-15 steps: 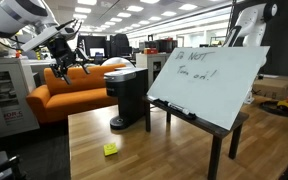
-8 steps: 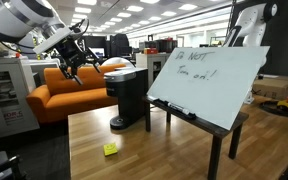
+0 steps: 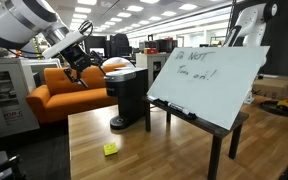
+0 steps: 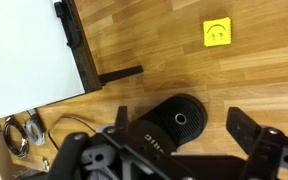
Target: Open the coffee machine chamber
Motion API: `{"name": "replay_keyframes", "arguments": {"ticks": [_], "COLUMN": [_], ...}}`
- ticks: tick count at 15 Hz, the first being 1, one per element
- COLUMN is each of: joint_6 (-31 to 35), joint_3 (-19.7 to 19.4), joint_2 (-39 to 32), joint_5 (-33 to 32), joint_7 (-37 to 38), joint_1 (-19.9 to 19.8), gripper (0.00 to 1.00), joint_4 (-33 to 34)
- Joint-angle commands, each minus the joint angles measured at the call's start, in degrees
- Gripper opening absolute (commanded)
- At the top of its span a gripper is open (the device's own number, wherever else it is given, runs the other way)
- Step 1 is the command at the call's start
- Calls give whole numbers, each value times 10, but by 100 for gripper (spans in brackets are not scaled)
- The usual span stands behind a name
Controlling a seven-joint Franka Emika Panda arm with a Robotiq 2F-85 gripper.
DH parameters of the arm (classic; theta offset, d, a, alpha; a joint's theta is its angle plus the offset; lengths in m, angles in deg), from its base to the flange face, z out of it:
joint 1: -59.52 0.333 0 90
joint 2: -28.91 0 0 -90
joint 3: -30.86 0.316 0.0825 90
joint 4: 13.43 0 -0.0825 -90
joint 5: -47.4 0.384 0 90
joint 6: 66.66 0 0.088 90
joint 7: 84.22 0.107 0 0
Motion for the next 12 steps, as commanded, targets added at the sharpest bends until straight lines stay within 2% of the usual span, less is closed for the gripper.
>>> {"name": "replay_keyframes", "arguments": {"ticks": [1,8,12], "joint_6": [46,110,155], "joint_3": [-7,-13,-25], "joint_2": [-10,-29,-37], "joint_5": [-25,-74,-133], "joint_7": [-27,-52,-46], "joint_1": [-9,-13,-17], "gripper": [100,100,100], "joint_4": [-6,-5,-5]}}
